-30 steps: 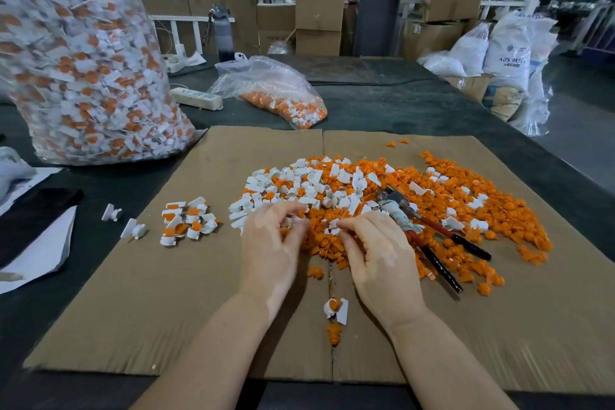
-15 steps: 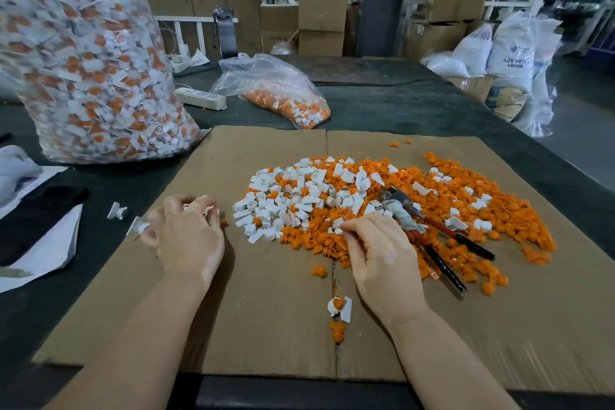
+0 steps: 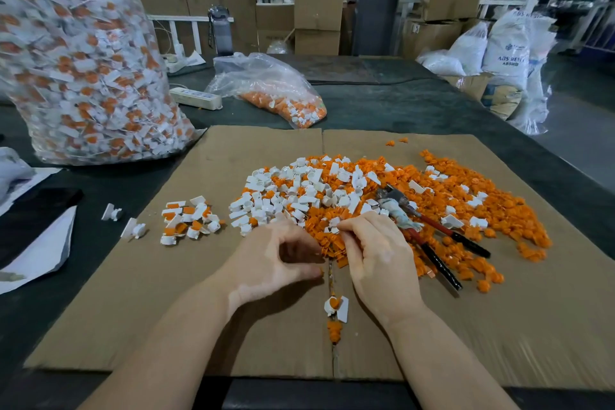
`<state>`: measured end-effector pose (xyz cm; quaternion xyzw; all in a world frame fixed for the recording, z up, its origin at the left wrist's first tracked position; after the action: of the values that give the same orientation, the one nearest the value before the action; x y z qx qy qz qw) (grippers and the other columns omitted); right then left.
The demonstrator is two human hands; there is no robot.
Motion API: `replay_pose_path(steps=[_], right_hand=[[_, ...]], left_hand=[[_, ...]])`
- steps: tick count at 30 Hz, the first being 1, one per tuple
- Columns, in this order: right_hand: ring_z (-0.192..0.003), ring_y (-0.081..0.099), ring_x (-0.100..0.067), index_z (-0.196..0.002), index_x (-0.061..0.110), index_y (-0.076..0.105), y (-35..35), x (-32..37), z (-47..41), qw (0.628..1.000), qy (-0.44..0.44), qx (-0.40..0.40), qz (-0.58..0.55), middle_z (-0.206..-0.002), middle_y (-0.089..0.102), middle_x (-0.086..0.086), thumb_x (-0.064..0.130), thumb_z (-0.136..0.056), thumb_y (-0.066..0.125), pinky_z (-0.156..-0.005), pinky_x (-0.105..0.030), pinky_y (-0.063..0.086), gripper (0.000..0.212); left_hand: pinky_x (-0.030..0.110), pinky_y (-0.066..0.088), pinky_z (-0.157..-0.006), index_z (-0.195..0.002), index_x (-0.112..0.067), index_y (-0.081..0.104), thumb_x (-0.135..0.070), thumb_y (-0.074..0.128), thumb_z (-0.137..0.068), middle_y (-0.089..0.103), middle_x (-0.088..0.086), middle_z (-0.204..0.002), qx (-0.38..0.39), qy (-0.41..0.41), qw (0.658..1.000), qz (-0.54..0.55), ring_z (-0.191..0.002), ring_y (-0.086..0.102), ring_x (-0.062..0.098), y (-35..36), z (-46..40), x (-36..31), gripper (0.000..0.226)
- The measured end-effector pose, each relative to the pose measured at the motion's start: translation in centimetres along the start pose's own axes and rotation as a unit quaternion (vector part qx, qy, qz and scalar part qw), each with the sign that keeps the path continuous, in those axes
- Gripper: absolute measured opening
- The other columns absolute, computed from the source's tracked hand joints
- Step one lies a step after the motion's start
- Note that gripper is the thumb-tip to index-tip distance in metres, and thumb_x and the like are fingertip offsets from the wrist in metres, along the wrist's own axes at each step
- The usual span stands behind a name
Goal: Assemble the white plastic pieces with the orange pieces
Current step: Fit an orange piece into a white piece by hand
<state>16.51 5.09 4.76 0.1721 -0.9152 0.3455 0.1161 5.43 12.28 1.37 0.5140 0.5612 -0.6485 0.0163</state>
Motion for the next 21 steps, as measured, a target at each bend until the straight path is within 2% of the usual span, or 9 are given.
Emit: replay_pose_path(steps=[2,4,8,12,16,18,21], right_hand=[[-0.081,0.061,-0.021,-0.088,0.005,0.069,0.1,0.0,0.0,1.0,0.002,0.001,-0.004,-0.083,0.065,-0.005,-0.001,-0.082,0.066,-0.074,-0.033,0.051,0.009],[-0.081,0.061,-0.021,-0.088,0.005,0.069,0.0,0.0,0.0,1.0,0.002,-0.001,-0.009,-0.083,0.066,-0.004,-0.001,-0.082,0.067,-0.074,-0.032,0.052,0.01],[-0.084,0.063,-0.018,-0.091,0.005,0.07,-0.1,0.1,0.0,1.0,0.002,0.003,-0.029,-0.086,0.068,-0.003,-0.003,-0.081,0.066,-0.077,-0.03,0.052,0.014],[-0.088,0.063,-0.016,-0.097,0.007,0.069,0.1,0.8,0.1,0.997,-0.018,0.029,-0.062,-0.091,0.069,-0.002,0.002,-0.079,0.068,-0.082,-0.024,0.048,0.019],[-0.091,0.064,-0.019,-0.101,0.006,0.069,0.5,1.1,0.1,0.997,-0.034,0.051,-0.041,-0.094,0.069,-0.005,0.011,-0.078,0.073,-0.081,-0.034,0.053,0.024],[-0.088,0.065,-0.022,-0.101,0.003,0.07,0.3,1.2,0.0,0.999,-0.037,0.033,-0.022,-0.092,0.07,-0.007,0.009,-0.078,0.073,-0.078,-0.036,0.055,0.024],[-0.086,0.066,-0.021,-0.102,0.001,0.071,-0.4,0.4,-0.1,1.0,-0.007,-0.008,-0.028,-0.09,0.071,-0.009,0.007,-0.08,0.069,-0.08,-0.03,0.053,0.023]], left_hand=[[0.012,0.037,-0.073,-0.084,-0.036,0.067,-0.031,0.075,-0.076,0.055,-0.014,-0.088,0.023,0.005,0.999,-0.033,-0.085,0.048,0.003,0.9,-0.1,0.1,0.013],[0.009,0.035,-0.071,-0.082,-0.037,0.064,-0.028,0.072,-0.079,0.054,-0.016,-0.085,0.004,-0.002,0.999,-0.033,-0.083,0.048,0.003,0.8,-0.2,0.3,0.013],[0.008,0.038,-0.067,-0.087,-0.036,0.068,-0.026,0.068,-0.083,0.064,-0.01,-0.088,-0.069,-0.047,0.993,0.078,-0.08,0.055,0.001,-0.1,-0.4,1.1,0.01],[0.003,0.041,-0.068,-0.09,-0.032,0.073,-0.022,0.066,-0.085,0.069,-0.016,-0.085,-0.102,-0.058,0.975,0.191,-0.081,0.061,-0.005,-0.3,-0.2,0.8,0.013],[0.002,0.042,-0.065,-0.088,-0.03,0.073,-0.017,0.063,-0.088,0.069,-0.023,-0.081,-0.101,-0.064,0.96,0.252,-0.078,0.063,-0.007,0.4,-0.2,0.2,0.017],[0.002,0.042,-0.064,-0.091,-0.026,0.074,-0.017,0.061,-0.089,0.069,-0.023,-0.08,-0.096,-0.069,0.958,0.263,-0.077,0.063,-0.007,0.6,-0.3,0.0,0.016],[0.001,0.041,-0.066,-0.091,-0.027,0.073,-0.023,0.06,-0.09,0.07,-0.018,-0.079,-0.121,-0.074,0.968,0.209,-0.08,0.061,-0.007,0.1,-0.8,0.0,0.013]])
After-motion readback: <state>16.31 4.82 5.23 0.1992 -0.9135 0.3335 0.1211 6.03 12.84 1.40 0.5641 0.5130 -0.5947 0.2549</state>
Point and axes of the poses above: each hand's wrist, its own z-axis away from the middle knuckle, its own y-axis out of the palm, x = y × z, the point moved 10 cm from there along -z, towards the middle knuckle
